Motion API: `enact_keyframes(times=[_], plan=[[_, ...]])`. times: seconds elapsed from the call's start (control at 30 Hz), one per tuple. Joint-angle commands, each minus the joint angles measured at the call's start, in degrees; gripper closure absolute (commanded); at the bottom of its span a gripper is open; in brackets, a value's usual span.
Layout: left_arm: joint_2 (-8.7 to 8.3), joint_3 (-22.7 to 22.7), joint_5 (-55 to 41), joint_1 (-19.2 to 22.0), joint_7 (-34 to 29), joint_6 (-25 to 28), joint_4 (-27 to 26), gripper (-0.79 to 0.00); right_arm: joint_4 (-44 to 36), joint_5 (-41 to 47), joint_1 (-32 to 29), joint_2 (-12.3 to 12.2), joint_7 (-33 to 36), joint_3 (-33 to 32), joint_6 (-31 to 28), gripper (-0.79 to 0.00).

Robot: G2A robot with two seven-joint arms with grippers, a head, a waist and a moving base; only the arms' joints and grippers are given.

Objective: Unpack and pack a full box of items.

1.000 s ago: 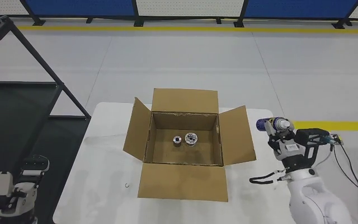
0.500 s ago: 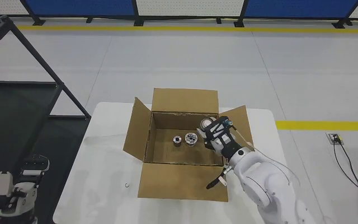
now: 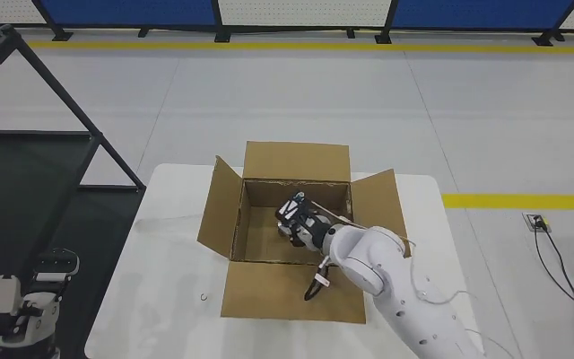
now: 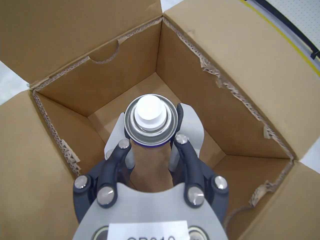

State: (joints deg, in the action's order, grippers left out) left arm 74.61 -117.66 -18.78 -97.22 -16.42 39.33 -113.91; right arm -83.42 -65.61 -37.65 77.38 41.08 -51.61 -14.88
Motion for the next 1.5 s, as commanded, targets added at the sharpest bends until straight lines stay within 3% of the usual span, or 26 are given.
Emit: enact_keyframes(times=[0.0,0.3,0.67,0.7,0.73,0.97,1.0,1.13,1.3,1.47], plan=[[0.0,0.0,0.0,0.0,0.0,0.0,0.0,-0.785,3.3,0.81,1.88,0.67,-0.06,1.54,-0.1,0.0],[0.0,0.0,0.0,0.0,0.0,0.0,0.0,-0.785,12.97,4.36,5.45,2.2,0.07,3.63,-3.12,0.0],[0.0,0.0,0.0,0.0,0.0,0.0,0.0,-0.785,16.16,3.27,4.79,2.48,-1.6,4.15,-6.11,0.0],[0.0,0.0,0.0,0.0,0.0,0.0,0.0,-0.785,16.31,3.22,4.75,2.5,-1.62,4.14,-6.24,-0.04],[0.0,0.0,0.0,0.0,0.0,0.0,0.0,-0.785,16.41,3.16,4.74,2.53,-1.69,4.1,-6.31,-0.169],[0.0,0.0,0.0,0.0,0.0,0.0,0.0,-0.785,16.7,2.78,4.61,2.65,-1.39,4.04,-7.24,-0.382],[0.0,0.0,0.0,0.0,0.0,0.0,0.0,-0.785,16.57,2.62,4.52,2.67,-1.2,4.11,-7.23,-0.529],[0.0,0.0,0.0,0.0,0.0,0.0,0.0,-0.785,14.73,1.04,3.49,2.56,-1.38,3.97,-6.24,-0.708],[0.0,0.0,0.0,0.0,0.0,0.0,0.0,-0.785,10.16,-1.14,0.73,1.74,-2.0,2.07,-5.59,-0.785],[0.0,0.0,0.0,0.0,0.0,0.0,0.0,-0.785,0.75,-3.11,-5.02,0.07,-5.34,-3.01,-4.56,-0.785]])
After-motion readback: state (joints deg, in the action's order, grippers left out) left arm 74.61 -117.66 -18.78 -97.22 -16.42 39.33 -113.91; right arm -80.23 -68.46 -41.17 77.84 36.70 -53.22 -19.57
